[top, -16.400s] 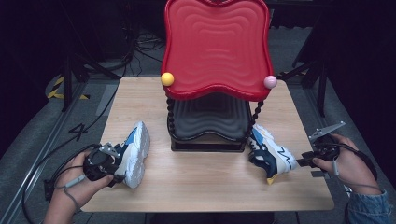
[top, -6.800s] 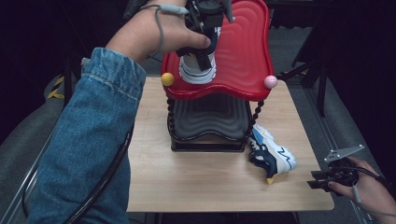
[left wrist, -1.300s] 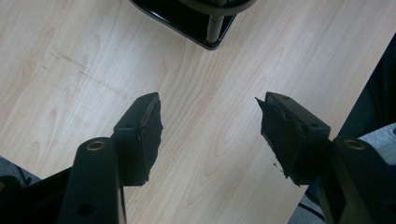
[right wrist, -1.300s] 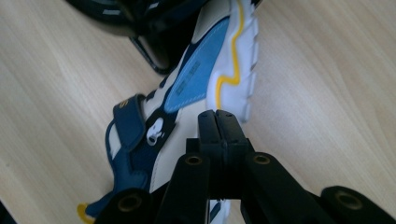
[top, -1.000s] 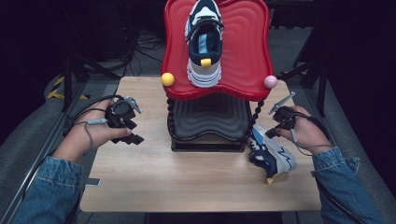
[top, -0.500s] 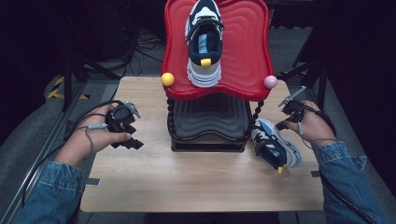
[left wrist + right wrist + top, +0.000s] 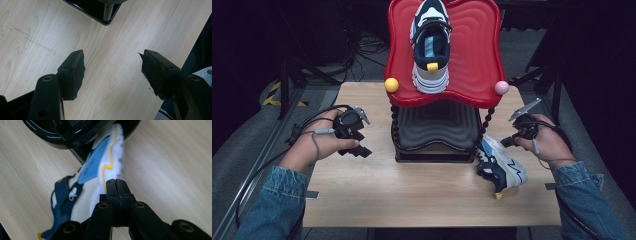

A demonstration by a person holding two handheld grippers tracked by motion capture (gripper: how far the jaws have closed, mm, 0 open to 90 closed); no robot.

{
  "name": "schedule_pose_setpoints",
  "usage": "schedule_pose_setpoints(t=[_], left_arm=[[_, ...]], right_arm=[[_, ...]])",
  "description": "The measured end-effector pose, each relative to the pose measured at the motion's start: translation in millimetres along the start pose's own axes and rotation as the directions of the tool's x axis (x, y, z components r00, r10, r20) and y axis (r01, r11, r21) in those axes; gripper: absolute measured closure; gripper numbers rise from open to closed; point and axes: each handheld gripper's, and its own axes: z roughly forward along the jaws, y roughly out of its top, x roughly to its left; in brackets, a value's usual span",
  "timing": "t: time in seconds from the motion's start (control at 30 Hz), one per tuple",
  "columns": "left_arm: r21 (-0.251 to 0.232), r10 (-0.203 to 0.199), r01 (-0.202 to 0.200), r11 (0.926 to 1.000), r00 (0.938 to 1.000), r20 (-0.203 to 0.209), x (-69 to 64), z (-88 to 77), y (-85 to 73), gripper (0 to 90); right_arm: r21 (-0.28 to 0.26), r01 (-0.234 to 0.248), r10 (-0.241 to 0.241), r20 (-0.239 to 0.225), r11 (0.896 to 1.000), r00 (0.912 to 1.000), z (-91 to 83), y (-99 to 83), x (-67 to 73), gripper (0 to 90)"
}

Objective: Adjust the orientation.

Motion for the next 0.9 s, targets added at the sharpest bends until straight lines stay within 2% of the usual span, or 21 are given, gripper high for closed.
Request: schedule_pose_setpoints(t=[0.07, 0.17, 0.2, 0.3, 0.33, 0.37, 0.4, 0.43, 0.5, 0.6, 0.67, 0.9], left_arm=[[0.007, 0.004, -0.004, 1.0, 1.0, -0.002, 1.0, -1.4, 0.0, 35.5], [-0.001, 0.003, -0.003, 1.0, 1.0, -0.008, 2.1, -2.1, -1.5, 35.6], [0.001, -0.005, 0.005, 1.0, 1.0, -0.007, 2.1, -1.9, -2.4, 35.6], [0.006, -0.01, 0.01, 0.9999, 0.9999, -0.005, 2.5, -0.2, -5.3, 35.6], [0.005, -0.009, 0.009, 0.9999, 0.9999, -0.008, 2.4, 0.7, -6.5, 35.6], [0.007, -0.007, 0.007, 0.9999, 1.0, -0.003, 2.5, 1.2, -7.2, 35.6], [0.01, -0.015, 0.015, 0.9998, 0.9999, -0.002, 1.8, 1.4, -8.0, 35.6], [0.006, -0.014, 0.014, 0.9999, 0.9999, -0.005, 1.2, 2.1, -9.2, 35.6], [0.005, -0.018, 0.018, 0.9998, 0.9998, -0.004, 0.7, 2.6, -11.1, 35.5], [0.011, -0.021, 0.021, 0.9997, 0.9997, -0.008, 0.8, 2.5, -11.7, 35.5], [0.005, -0.019, 0.019, 0.9998, 0.9998, -0.007, -0.8, 1.4, -10.9, 35.6], [0.011, -0.013, 0.013, 0.9998, 0.9999, -0.002, -2.0, 1.9, -7.5, 35.3]], right_arm=[[0.011, 0.004, -0.004, -0.013, 1.0, 0.9999, 11.5, 3.5, 2.5, 90.0], [0.01, 0.002, -0.002, -0.041, 1.0, 0.9992, 18.0, 7.2, 3.5, 90.0], [0.008, -0.006, 0.006, -0.057, 1.0, 0.9983, 19.6, 9.2, 4.1, 90.0], [0.026, -0.039, 0.04, -0.052, 0.999, 0.9978, 18.9, 12.5, -1.3, 90.0], [0.029, -0.053, 0.053, -0.011, 0.998, 0.9985, 16.5, 12.9, -4.7, 90.0], [0.037, -0.046, 0.042, 0.103, 0.998, 0.9938, 12.0, 12.5, -9.1, 90.0], [0.056, -0.045, 0.035, 0.165, 0.997, 0.9856, 11.0, 11.6, -12.5, 90.0], [0.056, -0.059, 0.048, 0.18, 0.997, 0.9825, 10.1, 9.6, -16.0, 90.0], [0.015, -0.071, 0.068, 0.161, 0.997, 0.9845, 3.1, 4.2, -19.8, 90.0], [-0.029, -0.081, 0.085, 0.172, 0.996, 0.9815, -8.1, 0.0, -21.9, 90.0], [-0.043, -0.096, 0.101, 0.143, 0.994, 0.9845, -13.9, -1.8, -23.3, 90.0], [-0.055, -0.093, 0.1, 0.149, 0.994, 0.9838, -28.0, -9.0, -21.8, 90.0]])
